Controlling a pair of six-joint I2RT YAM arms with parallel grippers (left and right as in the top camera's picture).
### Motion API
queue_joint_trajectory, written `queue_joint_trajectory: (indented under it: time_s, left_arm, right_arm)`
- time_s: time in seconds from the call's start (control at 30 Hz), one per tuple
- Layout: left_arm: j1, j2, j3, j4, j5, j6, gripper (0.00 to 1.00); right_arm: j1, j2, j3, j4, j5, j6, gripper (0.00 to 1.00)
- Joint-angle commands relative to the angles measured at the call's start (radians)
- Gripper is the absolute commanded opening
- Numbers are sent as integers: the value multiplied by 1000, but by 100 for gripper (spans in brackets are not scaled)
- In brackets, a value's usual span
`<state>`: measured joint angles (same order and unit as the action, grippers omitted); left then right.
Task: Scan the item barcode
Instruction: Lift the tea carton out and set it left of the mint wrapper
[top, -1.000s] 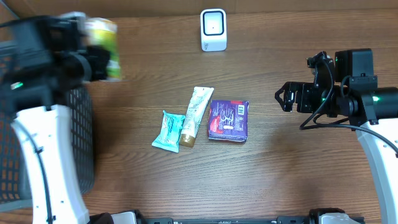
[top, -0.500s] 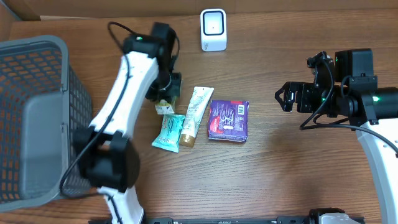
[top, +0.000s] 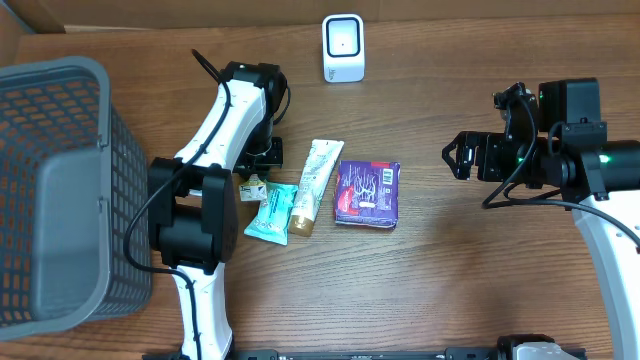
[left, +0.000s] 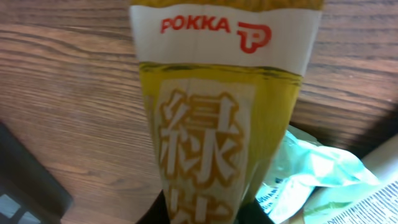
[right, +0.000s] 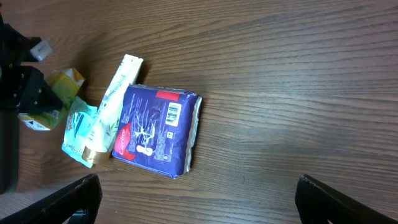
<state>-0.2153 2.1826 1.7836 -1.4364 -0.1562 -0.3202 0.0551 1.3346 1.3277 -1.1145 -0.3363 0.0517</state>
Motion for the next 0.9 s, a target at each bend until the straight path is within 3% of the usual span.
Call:
queue_joint_trajectory:
  time_s: [0.0, 0.17, 0.43, 0.73, 0.87]
  left_arm:
    - [4, 5, -5, -5, -46, -20, 24]
    - [11, 5, -4, -9, -45, -19, 46]
    - [14, -92, 46, -48, -19, -16, 51]
    - [14, -453, 130, 2, 138, 41, 55]
    - [14, -604, 130, 8, 175, 56, 67]
  right_arm:
    - [6, 3, 20, 5, -6, 0, 100]
    - [6, 3, 20, 5, -6, 0, 100]
    - [6, 3, 20, 10, -6, 0, 100]
    - [6, 3, 20, 28, -73, 1, 100]
    - [6, 3, 20, 55, -128, 5, 100]
